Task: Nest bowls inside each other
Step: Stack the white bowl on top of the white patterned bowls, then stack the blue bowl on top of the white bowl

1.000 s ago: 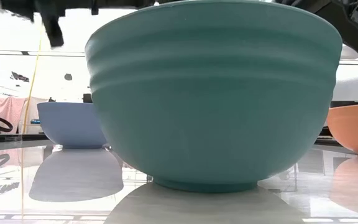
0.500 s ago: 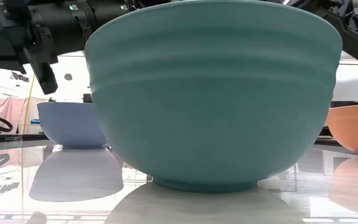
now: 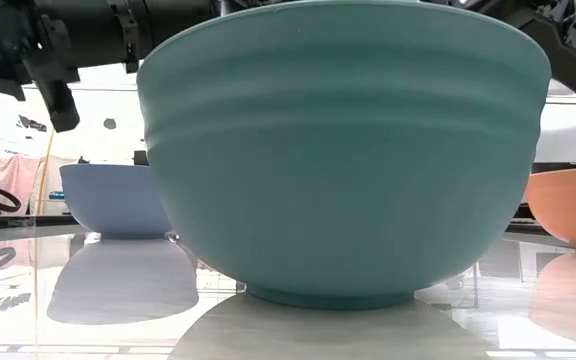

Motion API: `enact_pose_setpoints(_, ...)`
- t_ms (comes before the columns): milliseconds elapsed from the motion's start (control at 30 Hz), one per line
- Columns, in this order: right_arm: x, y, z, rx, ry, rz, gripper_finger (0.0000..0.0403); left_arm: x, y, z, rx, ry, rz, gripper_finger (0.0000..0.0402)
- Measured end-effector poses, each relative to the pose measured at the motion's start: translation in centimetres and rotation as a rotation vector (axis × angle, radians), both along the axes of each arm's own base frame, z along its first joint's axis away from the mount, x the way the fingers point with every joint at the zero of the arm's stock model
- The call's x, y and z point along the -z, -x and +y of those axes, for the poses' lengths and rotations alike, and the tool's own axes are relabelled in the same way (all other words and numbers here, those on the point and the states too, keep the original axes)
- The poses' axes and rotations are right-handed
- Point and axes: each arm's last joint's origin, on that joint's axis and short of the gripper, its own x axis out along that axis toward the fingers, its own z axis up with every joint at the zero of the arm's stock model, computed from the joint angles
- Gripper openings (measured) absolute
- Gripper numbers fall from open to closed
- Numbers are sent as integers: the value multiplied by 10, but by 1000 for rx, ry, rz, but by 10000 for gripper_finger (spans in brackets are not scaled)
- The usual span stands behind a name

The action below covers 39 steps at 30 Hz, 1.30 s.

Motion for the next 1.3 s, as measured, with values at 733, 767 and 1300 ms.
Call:
enact_pose_setpoints(733, -70, 12, -63, -54, -28, -43, 210, -1, 10, -3, 182, 172, 3, 180)
enact_pose_setpoints(767, -78, 17, -64, -99, 7, -58, 206, -1, 12, -2, 186, 179, 4, 180)
enact_pose_setpoints(1300, -61, 31, -13, -272, 226, -35, 114, -5, 26, 4, 99, 148, -40, 180)
